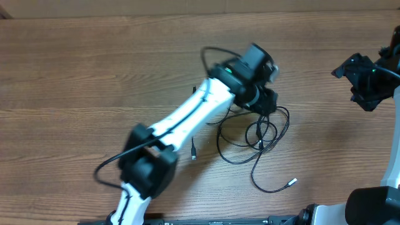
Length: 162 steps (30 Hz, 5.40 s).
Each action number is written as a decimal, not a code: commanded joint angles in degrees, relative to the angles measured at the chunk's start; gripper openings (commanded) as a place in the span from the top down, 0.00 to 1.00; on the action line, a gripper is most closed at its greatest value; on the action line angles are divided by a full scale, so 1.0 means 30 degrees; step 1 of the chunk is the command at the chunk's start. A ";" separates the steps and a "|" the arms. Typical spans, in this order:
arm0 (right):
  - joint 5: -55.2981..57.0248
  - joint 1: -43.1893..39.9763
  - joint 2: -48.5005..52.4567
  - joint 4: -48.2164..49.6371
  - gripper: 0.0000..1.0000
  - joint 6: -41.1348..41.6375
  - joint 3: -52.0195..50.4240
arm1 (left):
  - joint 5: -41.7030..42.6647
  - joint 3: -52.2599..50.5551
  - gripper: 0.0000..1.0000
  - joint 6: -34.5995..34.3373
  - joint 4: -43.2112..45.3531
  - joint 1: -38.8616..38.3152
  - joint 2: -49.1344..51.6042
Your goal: Untangle cables
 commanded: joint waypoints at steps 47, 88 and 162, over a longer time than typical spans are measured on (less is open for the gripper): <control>-0.1166 0.0379 -0.0495 0.0138 0.18 -0.1880 0.0430 | -0.5187 0.1086 0.96 -0.1566 -0.0882 -0.3257 0.3971; -0.4335 1.1402 0.1319 0.4692 0.40 -0.0452 0.0372 | 0.3708 1.8374 0.96 0.5952 -1.6429 0.7504 -0.1770; -0.5472 0.9573 0.2543 0.2331 0.97 0.3147 0.4590 | -0.0138 -0.0226 0.53 -0.1246 -0.3840 0.4102 -0.3002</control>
